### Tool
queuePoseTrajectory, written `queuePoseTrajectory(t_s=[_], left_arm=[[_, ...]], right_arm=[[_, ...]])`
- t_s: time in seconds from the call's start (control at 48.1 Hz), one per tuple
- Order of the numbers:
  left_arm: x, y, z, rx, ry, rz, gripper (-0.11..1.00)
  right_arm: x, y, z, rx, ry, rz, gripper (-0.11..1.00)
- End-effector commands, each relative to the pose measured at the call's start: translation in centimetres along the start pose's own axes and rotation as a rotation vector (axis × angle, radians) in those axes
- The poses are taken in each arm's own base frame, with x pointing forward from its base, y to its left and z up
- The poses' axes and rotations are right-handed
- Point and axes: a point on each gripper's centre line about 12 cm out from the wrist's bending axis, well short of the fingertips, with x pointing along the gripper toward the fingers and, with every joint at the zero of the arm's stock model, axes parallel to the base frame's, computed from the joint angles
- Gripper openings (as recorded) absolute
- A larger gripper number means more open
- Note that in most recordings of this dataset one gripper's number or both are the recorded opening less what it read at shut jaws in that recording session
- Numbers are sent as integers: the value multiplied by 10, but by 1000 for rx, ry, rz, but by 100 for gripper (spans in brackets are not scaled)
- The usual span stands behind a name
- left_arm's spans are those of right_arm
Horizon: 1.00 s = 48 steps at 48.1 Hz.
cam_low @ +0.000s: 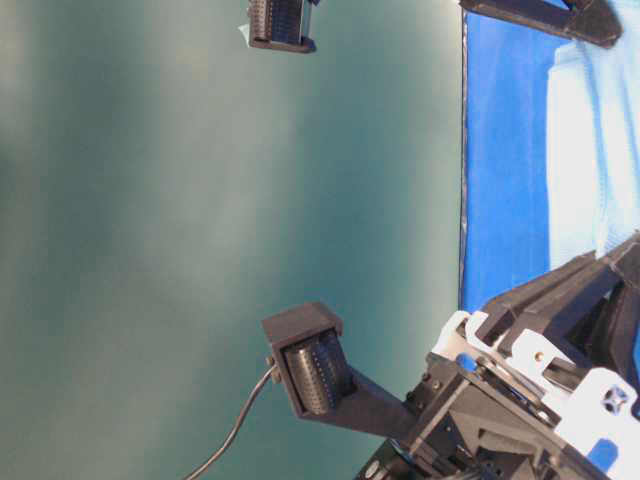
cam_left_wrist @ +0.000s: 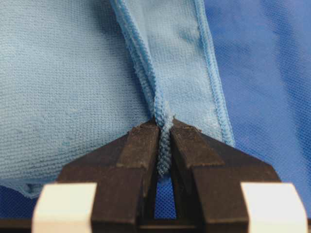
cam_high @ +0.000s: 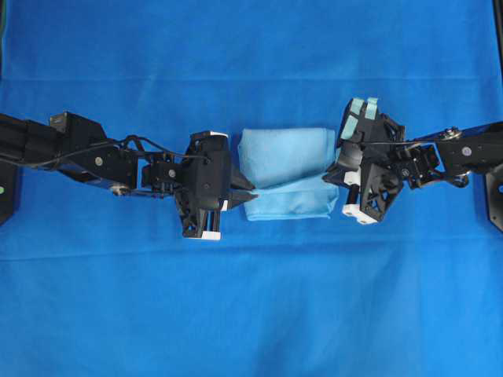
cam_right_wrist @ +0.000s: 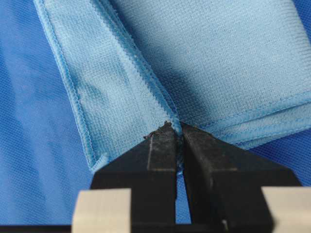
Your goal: Fold the light blue towel.
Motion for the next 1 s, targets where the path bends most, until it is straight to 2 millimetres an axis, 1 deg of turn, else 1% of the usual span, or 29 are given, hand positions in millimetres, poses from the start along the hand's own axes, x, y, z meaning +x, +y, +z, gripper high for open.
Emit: queuePoseTrajectory(t_s=[0.0,0.083,0.146,0.166,0.187,0.229,0.25,0.291,0.354,0.395,0.52,0.582,0.686,0.749,0.811,0.977], left_arm=[[-2,-1,10,5,-28,-2,4],[-2,-1,9,2,-26,-1,12],[-2,-1,10,5,-28,-2,22],[-2,-1,10,5,-28,-2,25],[-3,-1,10,5,-30,-2,30],[-3,-1,10,5,-28,-2,36],[-3,-2,10,6,-28,-4,39],[-4,-2,11,6,-30,-3,43],[-6,-3,13,7,-35,-5,45],[-8,-4,16,10,-40,-9,45],[-25,-11,36,22,-76,-24,45],[-36,-15,46,32,-88,-34,45],[-58,-19,61,40,-105,-48,45],[-75,-20,69,47,-116,-55,45],[-91,-20,74,48,-126,-56,45],[-136,-14,76,45,-197,-42,45]], right_arm=[[-1,3,7,5,-21,10,3],[0,4,10,11,-25,14,4],[0,7,11,8,-26,17,5],[0,8,11,5,-28,21,7],[0,9,11,3,-29,23,12],[-1,12,12,-4,-31,29,24],[-1,15,12,-11,-30,34,32],[-2,20,13,-23,-35,42,44],[-5,25,14,-38,-37,46,60],[-8,29,17,-46,-44,49,65],[-23,36,22,-65,-60,38,57],[-35,38,26,-73,-72,27,58],[-54,37,29,-82,-91,1,58],[-67,35,31,-82,-108,-12,58],[-83,32,32,-81,-135,-23,58],[-121,20,30,-96,-239,-25,58]])
